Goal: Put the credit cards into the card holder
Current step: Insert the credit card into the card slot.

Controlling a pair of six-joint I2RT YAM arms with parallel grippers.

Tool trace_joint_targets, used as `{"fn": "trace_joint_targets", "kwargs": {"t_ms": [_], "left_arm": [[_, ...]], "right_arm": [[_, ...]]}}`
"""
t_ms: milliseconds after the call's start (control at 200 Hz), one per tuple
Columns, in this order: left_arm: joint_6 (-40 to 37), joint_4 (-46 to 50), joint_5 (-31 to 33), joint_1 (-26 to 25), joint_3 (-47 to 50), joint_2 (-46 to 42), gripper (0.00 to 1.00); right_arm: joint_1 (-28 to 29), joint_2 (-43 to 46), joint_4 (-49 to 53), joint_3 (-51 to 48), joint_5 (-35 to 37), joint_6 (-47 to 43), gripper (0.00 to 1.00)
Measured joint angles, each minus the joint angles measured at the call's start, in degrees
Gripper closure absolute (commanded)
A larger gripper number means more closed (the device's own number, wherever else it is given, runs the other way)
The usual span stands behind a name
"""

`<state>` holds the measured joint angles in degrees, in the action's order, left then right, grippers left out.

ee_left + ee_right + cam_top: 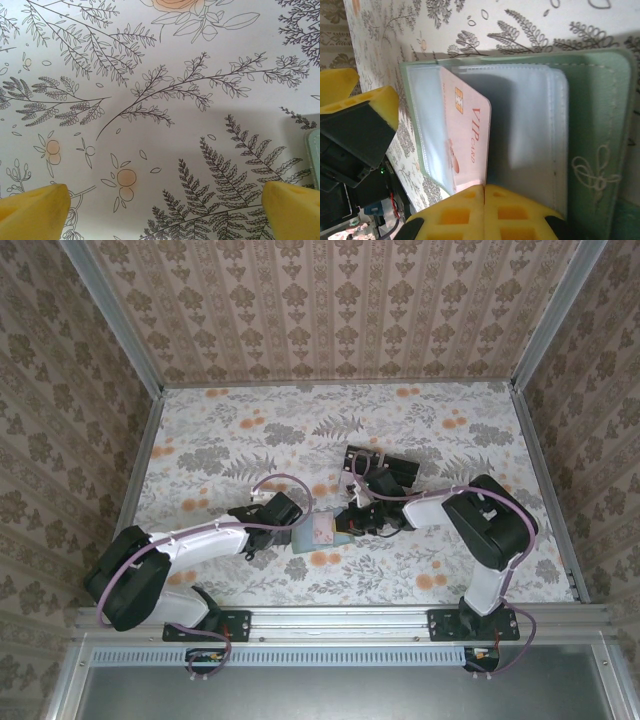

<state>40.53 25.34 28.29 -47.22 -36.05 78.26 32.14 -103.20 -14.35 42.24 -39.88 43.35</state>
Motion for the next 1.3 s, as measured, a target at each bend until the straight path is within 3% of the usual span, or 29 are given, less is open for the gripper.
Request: {"fn": "trace_joint_targets", "kwargs": {"t_ms": [1300], "left_arm": [[0.0,-0.4,0.0,0.0,0.0,0.0,0.00]], "right_arm": [[-1.8,-3.7,11.6,7.1,-5.7,-8.9,1.00]]}}
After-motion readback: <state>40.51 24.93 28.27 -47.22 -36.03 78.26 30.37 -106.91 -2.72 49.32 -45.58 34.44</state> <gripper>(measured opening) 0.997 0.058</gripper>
